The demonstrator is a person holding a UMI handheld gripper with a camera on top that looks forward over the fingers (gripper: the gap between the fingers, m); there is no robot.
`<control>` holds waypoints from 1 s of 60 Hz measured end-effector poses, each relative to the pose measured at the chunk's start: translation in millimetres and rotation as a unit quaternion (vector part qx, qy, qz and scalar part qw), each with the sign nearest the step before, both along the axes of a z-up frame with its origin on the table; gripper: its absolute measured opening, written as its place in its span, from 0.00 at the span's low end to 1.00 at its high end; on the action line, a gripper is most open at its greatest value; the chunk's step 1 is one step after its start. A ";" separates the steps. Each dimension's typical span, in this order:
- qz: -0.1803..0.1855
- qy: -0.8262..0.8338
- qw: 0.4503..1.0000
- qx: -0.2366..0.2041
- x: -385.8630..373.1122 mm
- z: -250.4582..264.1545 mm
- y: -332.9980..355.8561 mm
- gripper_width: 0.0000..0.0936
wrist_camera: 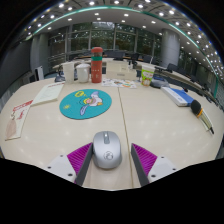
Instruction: Arrange mouse
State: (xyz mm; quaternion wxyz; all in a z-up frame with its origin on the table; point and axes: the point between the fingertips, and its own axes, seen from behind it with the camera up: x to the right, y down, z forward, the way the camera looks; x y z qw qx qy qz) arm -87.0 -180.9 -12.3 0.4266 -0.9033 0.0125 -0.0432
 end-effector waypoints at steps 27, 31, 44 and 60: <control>0.002 -0.003 1.000 -0.004 -14.3 1.8 19.5 0.40; 0.001 -0.001 1.000 0.000 -16.4 12.1 22.4 0.40; -0.013 -0.001 0.995 0.095 -16.8 118.5 81.6 0.40; 0.003 0.019 0.993 0.118 -50.6 134.1 195.9 0.39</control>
